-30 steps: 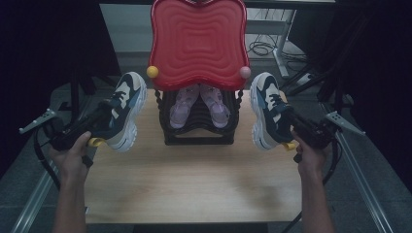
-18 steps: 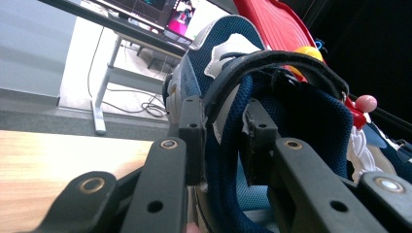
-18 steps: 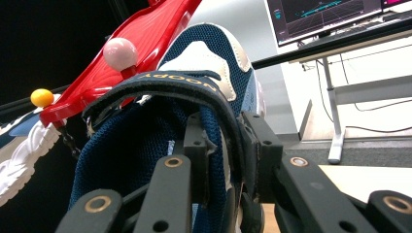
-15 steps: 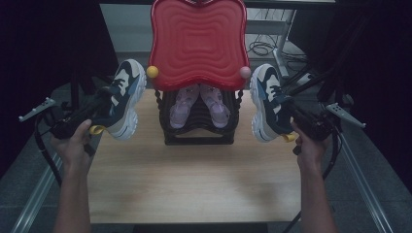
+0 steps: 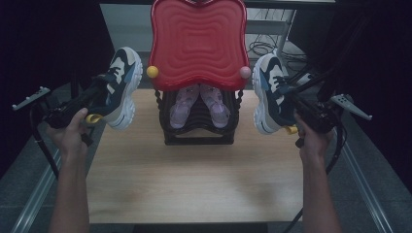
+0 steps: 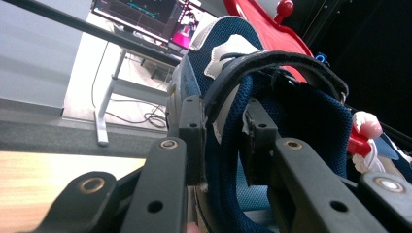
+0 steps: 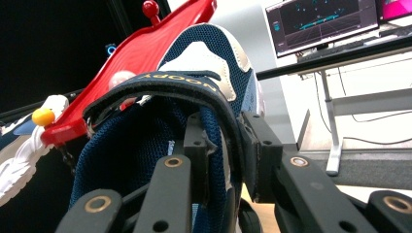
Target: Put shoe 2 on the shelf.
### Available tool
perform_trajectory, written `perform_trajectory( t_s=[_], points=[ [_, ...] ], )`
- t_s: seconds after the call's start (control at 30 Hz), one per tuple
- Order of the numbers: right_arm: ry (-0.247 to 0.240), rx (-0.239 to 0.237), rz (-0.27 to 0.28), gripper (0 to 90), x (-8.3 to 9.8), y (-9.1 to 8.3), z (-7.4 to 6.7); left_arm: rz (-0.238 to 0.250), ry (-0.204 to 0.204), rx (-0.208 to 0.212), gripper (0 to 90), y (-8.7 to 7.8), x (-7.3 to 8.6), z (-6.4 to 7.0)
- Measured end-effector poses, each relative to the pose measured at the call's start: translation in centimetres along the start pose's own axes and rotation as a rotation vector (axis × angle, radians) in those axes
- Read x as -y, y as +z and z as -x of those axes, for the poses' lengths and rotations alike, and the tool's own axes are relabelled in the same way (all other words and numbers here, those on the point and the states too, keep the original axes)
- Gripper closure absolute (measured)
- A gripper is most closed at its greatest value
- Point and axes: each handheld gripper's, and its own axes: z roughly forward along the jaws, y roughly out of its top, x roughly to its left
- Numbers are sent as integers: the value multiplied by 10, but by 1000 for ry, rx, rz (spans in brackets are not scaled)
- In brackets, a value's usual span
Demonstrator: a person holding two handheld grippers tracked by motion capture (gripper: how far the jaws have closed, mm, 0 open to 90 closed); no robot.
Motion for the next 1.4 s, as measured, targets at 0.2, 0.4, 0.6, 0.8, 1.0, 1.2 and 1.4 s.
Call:
perform_trajectory(
  t_s=[0.2,0.4,0.6,0.8,1.0,1.2,1.4],
  points=[
    [-4,-5,5,739,-14,5,-3,6,4,-3,747,8,-10,4],
    [-11,-15,11,739,-27,11,-7,10,4,8,747,11,-17,8],
    [-8,-17,8,739,-41,15,-8,11,18,8,747,13,-31,14],
    [2,-15,13,739,-55,20,-6,9,33,11,747,18,-42,22],
    [8,-25,20,739,-69,25,-10,14,35,26,747,25,-54,30],
    [11,-35,10,740,-84,30,-14,14,60,36,746,31,-71,46],
    [24,-48,-1,740,-100,39,-19,13,91,44,747,38,-87,64]
  ],
)
